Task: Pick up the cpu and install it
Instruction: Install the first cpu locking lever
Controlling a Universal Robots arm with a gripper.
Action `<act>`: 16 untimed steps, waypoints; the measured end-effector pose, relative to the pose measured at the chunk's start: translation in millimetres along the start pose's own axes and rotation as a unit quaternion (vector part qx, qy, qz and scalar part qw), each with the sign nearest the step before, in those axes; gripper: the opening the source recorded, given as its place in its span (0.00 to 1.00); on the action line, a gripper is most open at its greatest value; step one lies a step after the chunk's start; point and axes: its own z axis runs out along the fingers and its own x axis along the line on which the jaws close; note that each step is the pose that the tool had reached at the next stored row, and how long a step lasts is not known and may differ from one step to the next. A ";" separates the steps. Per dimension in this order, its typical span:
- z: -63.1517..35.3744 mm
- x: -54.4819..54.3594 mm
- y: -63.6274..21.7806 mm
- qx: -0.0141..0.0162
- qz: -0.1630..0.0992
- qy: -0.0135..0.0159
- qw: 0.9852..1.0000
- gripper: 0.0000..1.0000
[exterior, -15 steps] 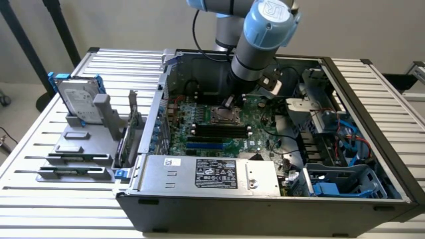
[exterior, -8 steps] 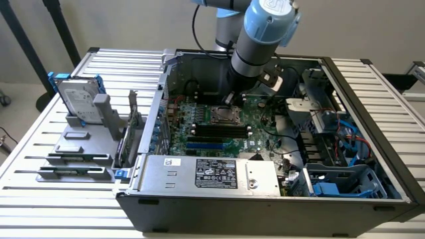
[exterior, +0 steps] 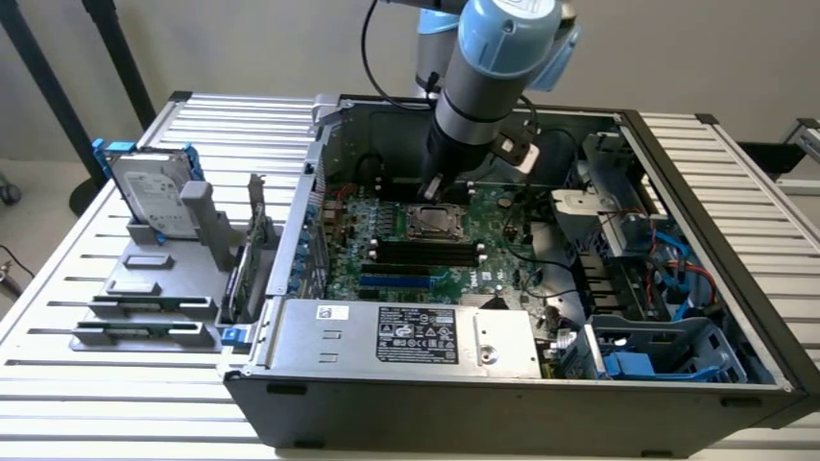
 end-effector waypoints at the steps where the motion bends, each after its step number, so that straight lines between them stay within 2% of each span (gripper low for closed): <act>1: -2.1 -1.9 -0.7 0.000 0.000 0.000 1.000 0.11; 11: -26.8 -23.3 -4.2 0.002 0.000 0.003 1.000 0.11; 16: -39.1 -33.6 -3.1 0.003 0.000 0.004 1.000 0.11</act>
